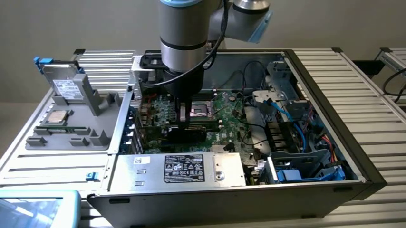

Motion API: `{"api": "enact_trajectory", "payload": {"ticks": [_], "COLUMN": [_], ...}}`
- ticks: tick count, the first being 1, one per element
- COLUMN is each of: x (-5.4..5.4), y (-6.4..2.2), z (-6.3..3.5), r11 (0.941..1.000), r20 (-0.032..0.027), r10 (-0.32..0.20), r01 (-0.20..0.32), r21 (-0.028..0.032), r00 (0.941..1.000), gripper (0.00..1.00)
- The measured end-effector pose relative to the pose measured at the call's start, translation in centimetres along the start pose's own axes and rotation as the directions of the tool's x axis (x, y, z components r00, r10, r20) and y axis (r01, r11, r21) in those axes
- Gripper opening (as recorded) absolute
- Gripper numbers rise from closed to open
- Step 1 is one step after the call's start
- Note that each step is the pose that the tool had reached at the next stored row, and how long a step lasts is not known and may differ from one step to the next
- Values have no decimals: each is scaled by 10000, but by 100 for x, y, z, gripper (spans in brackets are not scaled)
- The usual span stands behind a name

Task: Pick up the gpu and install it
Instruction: 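Press down on the gpu until it lock into place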

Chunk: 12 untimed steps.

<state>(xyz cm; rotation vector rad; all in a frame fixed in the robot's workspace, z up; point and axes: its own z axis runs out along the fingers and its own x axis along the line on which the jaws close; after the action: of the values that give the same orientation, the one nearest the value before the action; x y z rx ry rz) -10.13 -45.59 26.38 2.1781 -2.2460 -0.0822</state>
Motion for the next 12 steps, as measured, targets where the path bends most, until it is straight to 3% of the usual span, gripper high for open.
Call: {"api": "enact_trajectory", "payload": {"ticks": [3,9,12], "x": [-2,-8,-9], "y": [-1,19,54], "z": [1,-254,-325], "r11": [10000,10000,9999], "r20": [14,11,11], "r10": [0,4,3], "r01": [0,-4,-3], "r21": [-20,-81,-101], "r00": [10000,10000,10000], "gripper": [12,12,12]}}
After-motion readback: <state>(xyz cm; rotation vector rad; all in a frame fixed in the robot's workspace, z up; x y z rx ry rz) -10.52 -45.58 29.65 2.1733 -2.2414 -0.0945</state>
